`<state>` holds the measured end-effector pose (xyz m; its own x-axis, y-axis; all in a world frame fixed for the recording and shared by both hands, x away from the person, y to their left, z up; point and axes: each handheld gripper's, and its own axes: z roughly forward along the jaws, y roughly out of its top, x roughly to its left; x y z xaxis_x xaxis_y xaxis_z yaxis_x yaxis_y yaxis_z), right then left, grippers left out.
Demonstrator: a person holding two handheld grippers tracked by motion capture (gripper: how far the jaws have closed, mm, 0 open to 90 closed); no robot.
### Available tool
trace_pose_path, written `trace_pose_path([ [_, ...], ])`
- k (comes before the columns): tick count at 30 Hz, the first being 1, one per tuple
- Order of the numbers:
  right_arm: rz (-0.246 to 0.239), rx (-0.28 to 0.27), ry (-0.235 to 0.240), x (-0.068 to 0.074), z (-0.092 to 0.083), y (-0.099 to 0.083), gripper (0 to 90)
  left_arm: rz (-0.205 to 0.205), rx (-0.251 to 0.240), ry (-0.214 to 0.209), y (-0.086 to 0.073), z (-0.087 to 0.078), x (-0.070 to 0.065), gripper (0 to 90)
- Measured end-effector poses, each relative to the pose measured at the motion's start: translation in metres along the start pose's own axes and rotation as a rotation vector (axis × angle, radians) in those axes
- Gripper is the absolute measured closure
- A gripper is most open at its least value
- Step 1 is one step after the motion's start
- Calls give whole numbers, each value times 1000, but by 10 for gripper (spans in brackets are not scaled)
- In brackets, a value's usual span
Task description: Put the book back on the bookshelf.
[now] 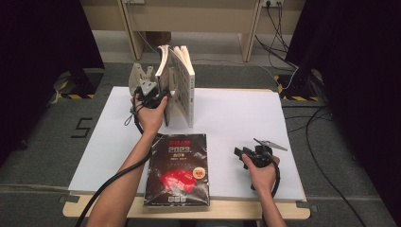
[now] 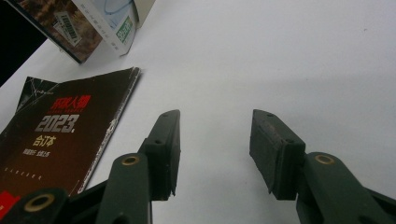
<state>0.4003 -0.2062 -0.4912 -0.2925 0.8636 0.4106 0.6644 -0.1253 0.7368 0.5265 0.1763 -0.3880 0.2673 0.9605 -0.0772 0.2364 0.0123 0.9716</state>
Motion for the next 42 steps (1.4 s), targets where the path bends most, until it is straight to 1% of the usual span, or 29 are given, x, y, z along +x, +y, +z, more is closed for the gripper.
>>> trace_pose_path([
  [4,-5,2,-3,0,0,0,539,1,1,2,0,0,0,637],
  [8,2,0,1,0,0,0,538,0,5,2,1,-1,0,602],
  [11,6,2,-1,0,0,0,538,-12,12,10,0,0,1,559],
  [18,6,-1,0,0,-1,0,538,-8,21,6,-4,0,-1,503],
  [24,-3,-4,-4,0,-1,0,538,-28,27,-16,-6,-2,-2,460],
  [27,9,0,2,1,-1,0,538,-28,31,-23,-7,-3,-2,433],
  [31,3,-2,0,1,0,0,538,-12,26,-33,-7,-5,-4,412],
  [32,8,-1,0,1,0,0,538,-11,25,-34,-6,-6,-5,408],
  [33,-1,-3,-1,1,0,0,538,-6,25,-35,-6,-6,-5,405],
  [38,0,-5,-2,1,0,0,538,-3,21,-39,-6,-10,-6,393],
  [39,0,-4,-2,1,0,0,538,-6,24,-45,-7,-10,-6,391],
  [41,-1,-4,-2,1,0,0,538,-27,30,-67,-8,-11,-5,383],
  [42,-4,-6,-4,1,0,0,538,-27,32,-70,-9,-12,-4,378],
])
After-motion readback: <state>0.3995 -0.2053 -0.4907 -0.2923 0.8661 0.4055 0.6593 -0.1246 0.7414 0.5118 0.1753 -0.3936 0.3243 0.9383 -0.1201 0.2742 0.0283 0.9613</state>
